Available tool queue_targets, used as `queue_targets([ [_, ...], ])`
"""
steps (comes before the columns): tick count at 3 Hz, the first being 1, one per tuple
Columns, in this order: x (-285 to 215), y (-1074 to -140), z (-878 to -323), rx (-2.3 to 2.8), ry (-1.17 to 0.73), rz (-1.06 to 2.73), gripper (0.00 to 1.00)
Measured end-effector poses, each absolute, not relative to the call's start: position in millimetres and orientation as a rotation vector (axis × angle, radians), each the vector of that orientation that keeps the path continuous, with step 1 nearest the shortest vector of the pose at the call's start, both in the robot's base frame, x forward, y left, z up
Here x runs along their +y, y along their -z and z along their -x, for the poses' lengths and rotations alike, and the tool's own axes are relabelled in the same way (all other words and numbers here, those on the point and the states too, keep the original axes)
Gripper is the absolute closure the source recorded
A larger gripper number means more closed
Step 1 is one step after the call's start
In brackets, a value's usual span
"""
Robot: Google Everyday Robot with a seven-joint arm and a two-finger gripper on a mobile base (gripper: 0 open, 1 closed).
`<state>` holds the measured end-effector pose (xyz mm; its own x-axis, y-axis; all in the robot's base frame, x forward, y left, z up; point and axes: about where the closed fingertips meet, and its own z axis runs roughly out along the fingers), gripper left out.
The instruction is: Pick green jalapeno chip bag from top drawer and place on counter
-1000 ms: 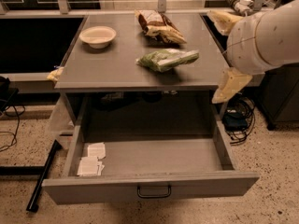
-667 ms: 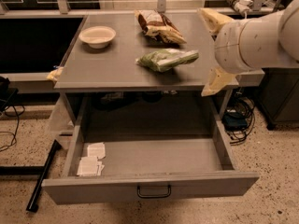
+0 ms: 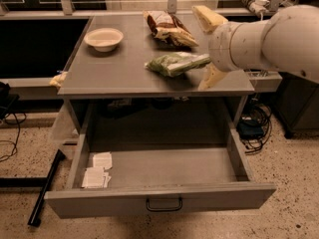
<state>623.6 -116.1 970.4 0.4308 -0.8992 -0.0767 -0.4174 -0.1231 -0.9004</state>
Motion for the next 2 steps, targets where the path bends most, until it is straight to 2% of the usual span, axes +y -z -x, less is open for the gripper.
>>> queue_targets([
  [1,-104,-958,-646,1.113,0.628,1.751,0.18],
  [2,-98,-942,-664,1.106,0.624,1.787,0.40],
])
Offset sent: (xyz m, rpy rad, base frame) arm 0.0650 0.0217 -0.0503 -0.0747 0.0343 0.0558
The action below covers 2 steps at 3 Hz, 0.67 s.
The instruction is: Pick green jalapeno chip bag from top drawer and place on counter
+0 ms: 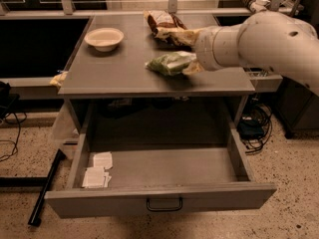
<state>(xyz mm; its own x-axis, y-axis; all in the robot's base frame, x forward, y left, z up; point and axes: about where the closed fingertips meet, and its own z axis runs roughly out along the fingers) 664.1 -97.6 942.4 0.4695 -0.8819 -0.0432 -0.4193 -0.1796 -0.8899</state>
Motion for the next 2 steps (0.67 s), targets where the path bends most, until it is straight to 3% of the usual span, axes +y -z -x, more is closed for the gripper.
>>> queue_targets([
  [2,-92,-907,-694,1.128,0.610,1.882,0.34],
])
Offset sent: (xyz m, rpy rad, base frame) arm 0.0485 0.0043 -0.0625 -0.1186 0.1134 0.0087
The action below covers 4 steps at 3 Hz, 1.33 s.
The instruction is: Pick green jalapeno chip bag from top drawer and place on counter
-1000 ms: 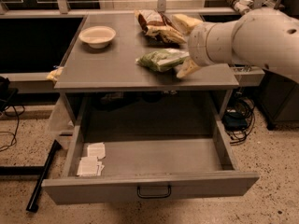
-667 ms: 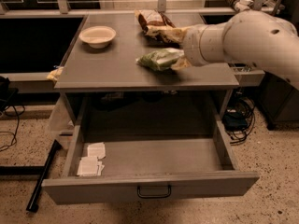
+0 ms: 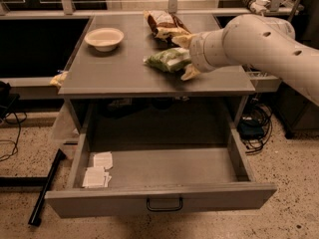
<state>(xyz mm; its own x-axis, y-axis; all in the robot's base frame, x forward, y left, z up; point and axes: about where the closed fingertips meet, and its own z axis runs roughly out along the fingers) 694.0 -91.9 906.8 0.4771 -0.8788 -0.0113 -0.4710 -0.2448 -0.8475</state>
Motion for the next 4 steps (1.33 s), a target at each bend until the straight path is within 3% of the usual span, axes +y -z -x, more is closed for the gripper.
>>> queue_targets([
  [1,-89,-887,-705,1.140,0.601,1.935,0.33],
  [2,-83,-877,-713,1.142,0.588,1.959,0.40],
  [4,-91,-903,-703,1.206,0.563,1.865,0.81],
])
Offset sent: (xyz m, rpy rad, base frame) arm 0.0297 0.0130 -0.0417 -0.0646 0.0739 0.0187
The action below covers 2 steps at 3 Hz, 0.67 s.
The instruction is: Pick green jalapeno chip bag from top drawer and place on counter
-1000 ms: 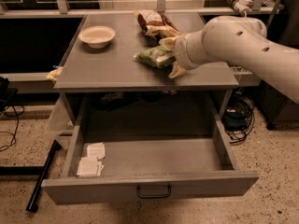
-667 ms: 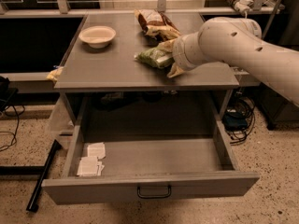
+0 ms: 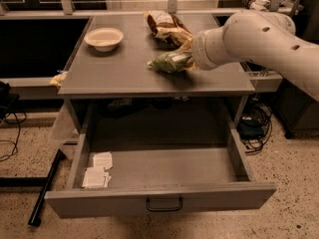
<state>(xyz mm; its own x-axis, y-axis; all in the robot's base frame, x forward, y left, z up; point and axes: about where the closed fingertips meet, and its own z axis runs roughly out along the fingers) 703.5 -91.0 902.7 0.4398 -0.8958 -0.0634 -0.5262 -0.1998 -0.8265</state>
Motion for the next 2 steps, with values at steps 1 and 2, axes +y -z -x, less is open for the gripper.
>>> queue_targets([
  [1,-96,-917,-693,1.227,0.559,1.834,1.00],
  [2,-104,-939,-659,1.203,0.475,1.812,1.00],
])
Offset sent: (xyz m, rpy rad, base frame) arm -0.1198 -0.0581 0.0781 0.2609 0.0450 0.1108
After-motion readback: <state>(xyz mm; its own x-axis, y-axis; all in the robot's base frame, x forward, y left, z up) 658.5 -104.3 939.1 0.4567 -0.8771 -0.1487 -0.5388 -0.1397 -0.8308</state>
